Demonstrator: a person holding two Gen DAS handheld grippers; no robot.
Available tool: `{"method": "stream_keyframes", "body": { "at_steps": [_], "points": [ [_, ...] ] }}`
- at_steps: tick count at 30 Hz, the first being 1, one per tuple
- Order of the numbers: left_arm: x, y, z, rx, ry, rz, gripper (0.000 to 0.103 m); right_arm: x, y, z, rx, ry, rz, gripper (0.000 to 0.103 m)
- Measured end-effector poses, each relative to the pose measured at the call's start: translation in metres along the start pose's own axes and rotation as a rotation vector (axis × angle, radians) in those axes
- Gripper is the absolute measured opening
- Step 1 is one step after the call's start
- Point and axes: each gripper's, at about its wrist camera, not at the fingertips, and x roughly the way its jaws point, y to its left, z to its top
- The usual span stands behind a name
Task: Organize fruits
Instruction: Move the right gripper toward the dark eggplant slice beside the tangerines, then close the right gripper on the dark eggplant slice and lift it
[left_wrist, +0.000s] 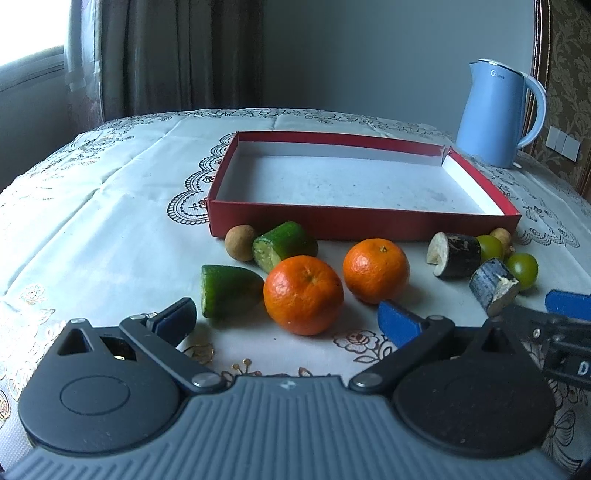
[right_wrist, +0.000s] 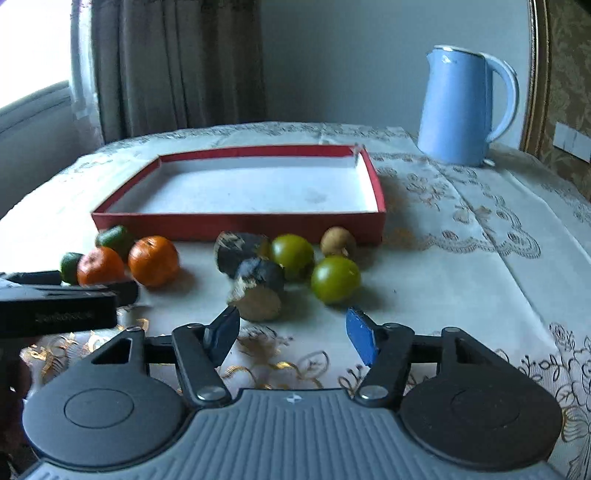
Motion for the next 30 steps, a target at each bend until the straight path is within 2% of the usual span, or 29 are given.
{"method": "stream_keyframes", "body": {
  "at_steps": [6, 16, 22, 30],
  "points": [
    [0.001, -0.002, 0.000, 0.016, 0.002, -0.003, 0.103, 0.004, 0.000, 0.000, -0.006, -0.007, 0.004, 0.054],
    [0.004, -0.002, 0.000, 0.023, 0.004, -0.006, 0.103, 0.011, 0.019, 0.012, -0.068, -0.011, 0.002, 0.053],
    [0.004, -0.003, 0.000, 0.028, 0.005, -0.003, 0.103, 0.023, 0.028, 0.018, -0.089, -0.005, 0.006, 0.044],
    [0.005, -0.004, -0.001, 0.035, 0.005, 0.003, 0.103, 0.027, 0.033, 0.018, -0.120, -0.016, -0.007, 0.042]
  ]
}}
